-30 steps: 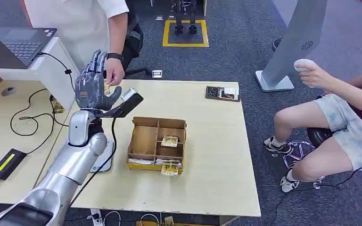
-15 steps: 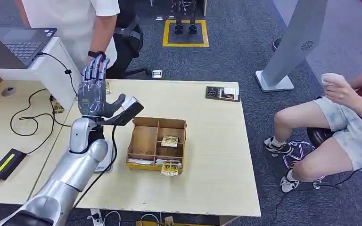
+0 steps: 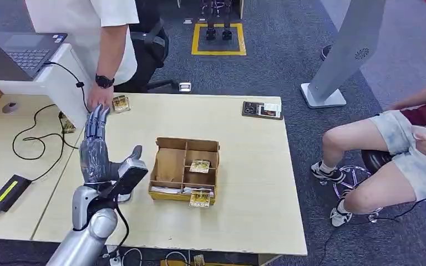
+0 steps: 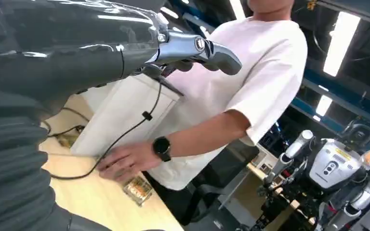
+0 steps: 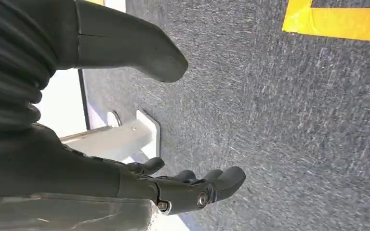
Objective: Pass the card to the sensor for recognition and then transmit it.
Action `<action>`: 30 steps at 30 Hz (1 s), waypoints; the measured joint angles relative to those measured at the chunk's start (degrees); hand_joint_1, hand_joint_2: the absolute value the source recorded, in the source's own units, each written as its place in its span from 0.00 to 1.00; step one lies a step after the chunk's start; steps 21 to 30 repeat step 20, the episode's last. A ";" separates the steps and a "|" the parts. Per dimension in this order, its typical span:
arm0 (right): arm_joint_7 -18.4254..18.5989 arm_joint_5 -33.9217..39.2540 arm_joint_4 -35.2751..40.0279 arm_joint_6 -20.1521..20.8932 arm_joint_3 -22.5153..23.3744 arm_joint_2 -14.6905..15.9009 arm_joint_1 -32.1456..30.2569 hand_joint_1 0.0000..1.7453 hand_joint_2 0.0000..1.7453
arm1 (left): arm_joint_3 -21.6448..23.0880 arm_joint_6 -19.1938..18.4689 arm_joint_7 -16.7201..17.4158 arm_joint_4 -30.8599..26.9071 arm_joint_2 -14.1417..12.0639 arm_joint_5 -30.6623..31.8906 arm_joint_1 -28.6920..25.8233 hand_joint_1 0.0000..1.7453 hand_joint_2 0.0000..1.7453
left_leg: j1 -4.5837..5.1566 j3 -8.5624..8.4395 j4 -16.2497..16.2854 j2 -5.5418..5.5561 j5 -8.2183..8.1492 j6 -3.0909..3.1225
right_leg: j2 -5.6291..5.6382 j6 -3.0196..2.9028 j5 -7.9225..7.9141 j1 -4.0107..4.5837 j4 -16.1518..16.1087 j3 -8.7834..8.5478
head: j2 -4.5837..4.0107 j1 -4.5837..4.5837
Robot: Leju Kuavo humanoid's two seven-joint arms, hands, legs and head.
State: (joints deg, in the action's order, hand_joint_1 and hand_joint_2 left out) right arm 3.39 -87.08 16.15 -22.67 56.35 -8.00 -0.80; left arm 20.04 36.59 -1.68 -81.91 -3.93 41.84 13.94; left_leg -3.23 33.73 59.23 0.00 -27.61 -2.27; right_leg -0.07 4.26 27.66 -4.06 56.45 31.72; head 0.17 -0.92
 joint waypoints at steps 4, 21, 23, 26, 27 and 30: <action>0.77 -0.46 2.61 1.49 1.09 -1.25 -0.93 0.00 1.00 | -2.30 0.70 -2.85 -3.97 0.00 -5.30 -4.58 0.00 1.00 | 0.00 0.00 0.00 -0.02 0.00 0.00 | 0.02 0.00 0.00 0.00 0.00 0.00 | 0.00 -0.02; 0.75 -2.93 11.02 4.07 5.14 -5.97 -2.29 0.00 1.00 | -10.12 3.15 -12.62 -12.42 3.63 -17.35 -15.03 0.00 1.00 | 0.00 -0.01 0.00 -0.01 0.00 0.00 | 0.01 0.00 0.00 0.00 -0.01 0.00 | 0.00 0.04; 0.75 -2.93 11.02 4.07 5.14 -5.97 -2.29 0.00 1.00 | -10.12 3.15 -12.62 -12.42 3.63 -17.35 -15.03 0.00 1.00 | 0.00 -0.01 0.00 -0.01 0.00 0.00 | 0.01 0.00 0.00 0.00 -0.01 0.00 | 0.00 0.04; 0.75 -2.93 11.02 4.07 5.14 -5.97 -2.29 0.00 1.00 | -10.12 3.15 -12.62 -12.42 3.63 -17.35 -15.03 0.00 1.00 | 0.00 -0.01 0.00 -0.01 0.00 0.00 | 0.01 0.00 0.00 0.00 -0.01 0.00 | 0.00 0.04; 0.75 -2.93 11.02 4.07 5.14 -5.97 -2.29 0.00 1.00 | -10.12 3.15 -12.62 -12.42 3.63 -17.35 -15.03 0.00 1.00 | 0.00 -0.01 0.00 -0.01 0.00 0.00 | 0.01 0.00 0.00 0.00 -0.01 0.00 | 0.00 0.04; 0.75 -2.93 11.02 4.07 5.14 -5.97 -2.29 0.00 1.00 | -10.12 3.15 -12.62 -12.42 3.63 -17.35 -15.03 0.00 1.00 | 0.00 -0.01 0.00 -0.01 0.00 0.00 | 0.01 0.00 0.00 0.00 -0.01 0.00 | 0.00 0.04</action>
